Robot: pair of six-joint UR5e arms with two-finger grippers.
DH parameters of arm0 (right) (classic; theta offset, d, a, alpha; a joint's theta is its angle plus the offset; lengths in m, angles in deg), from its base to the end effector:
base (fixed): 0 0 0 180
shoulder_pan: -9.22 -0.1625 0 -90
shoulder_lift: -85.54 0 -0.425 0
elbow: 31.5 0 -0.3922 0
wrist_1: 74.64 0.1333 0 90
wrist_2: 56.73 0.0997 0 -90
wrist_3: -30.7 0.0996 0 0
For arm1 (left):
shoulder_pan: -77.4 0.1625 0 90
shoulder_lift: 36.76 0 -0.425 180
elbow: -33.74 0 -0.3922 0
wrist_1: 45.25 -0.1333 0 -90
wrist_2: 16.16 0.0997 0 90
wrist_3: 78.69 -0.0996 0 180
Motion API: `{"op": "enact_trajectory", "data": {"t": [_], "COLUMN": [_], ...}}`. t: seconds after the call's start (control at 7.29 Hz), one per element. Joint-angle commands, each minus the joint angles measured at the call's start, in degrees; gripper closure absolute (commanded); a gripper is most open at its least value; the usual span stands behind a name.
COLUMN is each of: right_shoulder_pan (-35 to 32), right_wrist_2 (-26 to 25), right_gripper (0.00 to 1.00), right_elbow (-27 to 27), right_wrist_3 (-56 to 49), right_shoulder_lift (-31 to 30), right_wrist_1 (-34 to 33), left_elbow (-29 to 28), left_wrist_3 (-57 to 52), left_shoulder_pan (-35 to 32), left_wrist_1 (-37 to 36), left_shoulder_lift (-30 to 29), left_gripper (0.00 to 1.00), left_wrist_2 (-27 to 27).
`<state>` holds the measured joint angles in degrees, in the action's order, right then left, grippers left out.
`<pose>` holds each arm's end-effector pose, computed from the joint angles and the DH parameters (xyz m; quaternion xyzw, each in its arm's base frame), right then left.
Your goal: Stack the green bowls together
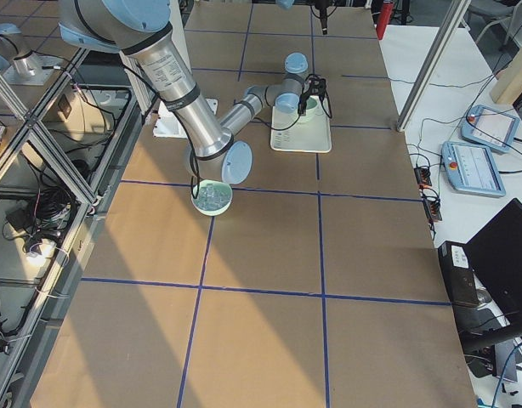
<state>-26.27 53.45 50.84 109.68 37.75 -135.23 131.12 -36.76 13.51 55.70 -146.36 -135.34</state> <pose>-0.5421 -0.5080 0.2063 0.0693 -0.5377 0.0863 0.8358 0.1986 -0.5978 0.3922 0.1274 0.3734 -0.0449 0.9178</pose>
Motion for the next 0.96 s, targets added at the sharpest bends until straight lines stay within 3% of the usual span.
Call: {"op": "enact_trajectory", "data": {"t": [0.0,0.27,0.55,0.82], "right_shoulder_pan": [-1.5,-8.15,-14.49,-22.92], "right_wrist_2": [1.08,9.22,14.95,20.49], "right_gripper": [0.0,0.0,0.0,0.0], "right_elbow": [0.62,7.35,16.58,19.52], "right_wrist_3": [0.21,-2.32,-12.13,-24.25], "right_shoulder_lift": [0.07,-2.12,-9.47,-17.56], "right_wrist_1": [-0.49,-10.02,-17.16,-18.6], "left_elbow": [0.0,-0.09,-0.09,0.0], "left_wrist_3": [0.0,-2.18,-11.83,-22.79], "left_shoulder_pan": [0.0,-2.44,-6.31,-12.18], "left_wrist_1": [-0.05,-2.06,-7.85,-11.91], "left_shoulder_lift": [0.0,0.0,0.0,2.71], "left_gripper": [0.0,0.0,0.0,0.0], "left_wrist_2": [0.0,-2.53,-4.47,-5.79]}}
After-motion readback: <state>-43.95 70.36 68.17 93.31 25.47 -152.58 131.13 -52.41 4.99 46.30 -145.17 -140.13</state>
